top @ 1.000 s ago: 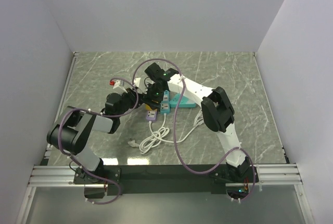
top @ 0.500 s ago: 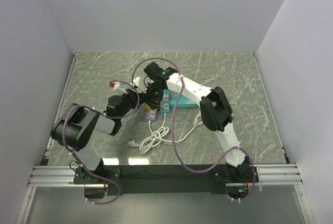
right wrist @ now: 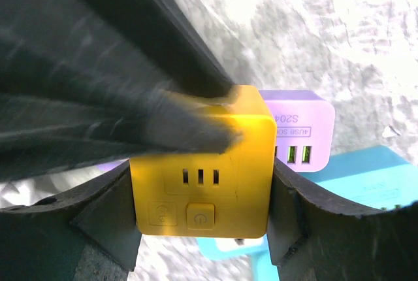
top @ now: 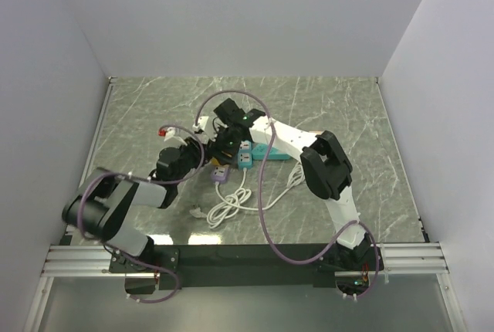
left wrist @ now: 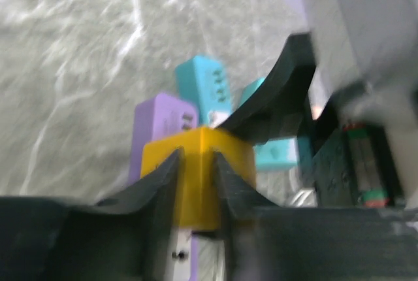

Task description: Insert the plug

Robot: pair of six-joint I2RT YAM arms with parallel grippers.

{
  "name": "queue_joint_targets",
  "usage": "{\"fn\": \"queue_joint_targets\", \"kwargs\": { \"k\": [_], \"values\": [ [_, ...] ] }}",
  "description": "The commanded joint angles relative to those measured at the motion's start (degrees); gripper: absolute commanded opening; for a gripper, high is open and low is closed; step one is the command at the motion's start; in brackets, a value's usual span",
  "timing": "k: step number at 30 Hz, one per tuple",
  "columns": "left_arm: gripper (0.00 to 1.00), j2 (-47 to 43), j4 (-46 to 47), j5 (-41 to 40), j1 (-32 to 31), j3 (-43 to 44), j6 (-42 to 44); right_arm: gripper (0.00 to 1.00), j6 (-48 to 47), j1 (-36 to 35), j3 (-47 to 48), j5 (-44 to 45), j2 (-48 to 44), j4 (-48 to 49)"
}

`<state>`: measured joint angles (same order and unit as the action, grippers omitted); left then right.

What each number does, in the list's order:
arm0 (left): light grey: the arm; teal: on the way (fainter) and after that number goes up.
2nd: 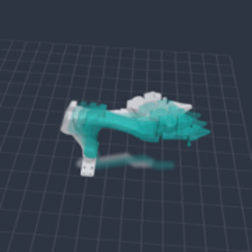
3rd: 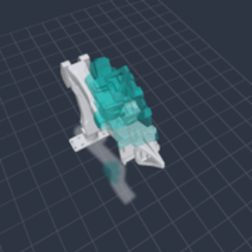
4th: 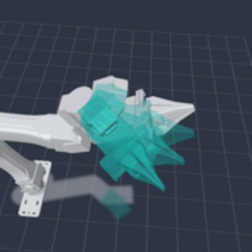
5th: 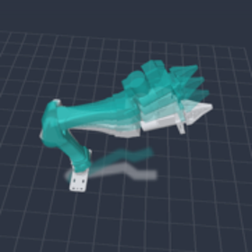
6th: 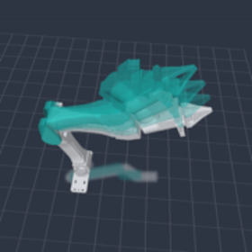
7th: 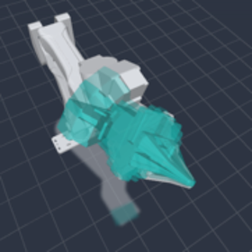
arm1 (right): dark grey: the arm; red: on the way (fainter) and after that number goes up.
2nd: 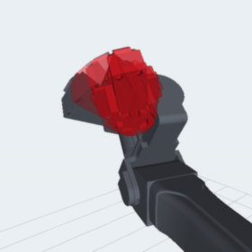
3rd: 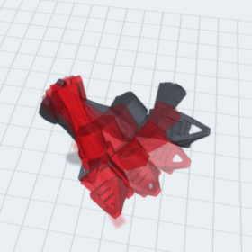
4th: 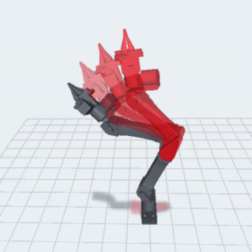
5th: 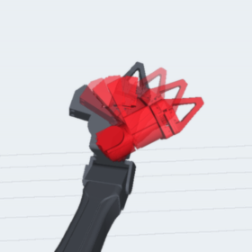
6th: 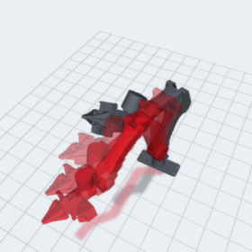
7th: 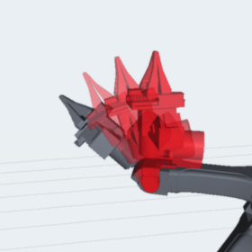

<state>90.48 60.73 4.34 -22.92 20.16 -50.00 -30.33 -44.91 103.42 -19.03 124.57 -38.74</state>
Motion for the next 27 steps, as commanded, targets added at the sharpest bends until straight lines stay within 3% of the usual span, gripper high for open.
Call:
{"fn": "queue_joint_targets", "kwargs": {
  "k": [1, 3, 7, 19, 23, 24, 27],
  "values": [
    [0.42, -6.17, -23.62, -0.8, -2.4, -4.43, 3.68, 0.05, 6.59, -1.85, -5.93, 0.39, -1.78, 15.0],
    [0.54, -13.55, -30.1, -3.27, -2.31, -4.61, 4.82, 0.06, 7.38, -1.85, -6.38, 0.83, -2.23, 15.89],
    [0.62, -24.54, -41.29, -9.25, -2.22, -4.25, 5.96, 0.06, 8.09, -2.81, -4.72, 1.1, -1.18, 15.81],
    [0.64, -53.27, -64.57, -15.94, -1.69, -2.5, 4.29, 0.08, 14.85, -5.54, 5.39, 4.35, 5.94, 19.93],
    [0.64, -56.19, -67.84, -17.26, -1.6, -1.27, 5.17, 0.1, 17.05, -6.16, 8.2, 5.31, 7.52, 22.47],
    [0.64, -56.37, -67.94, -17.26, -1.6, -1.27, 5.26, 0.11, 17.93, -6.33, 8.73, 5.23, 7.7, 23.09],
    [0.65, -56.11, -67.15, -16.91, -1.6, -1.44, 5.26, 0.32, 18.98, -6.42, 7.51, 4.44, 6.57, 26.25]
  ]
}}
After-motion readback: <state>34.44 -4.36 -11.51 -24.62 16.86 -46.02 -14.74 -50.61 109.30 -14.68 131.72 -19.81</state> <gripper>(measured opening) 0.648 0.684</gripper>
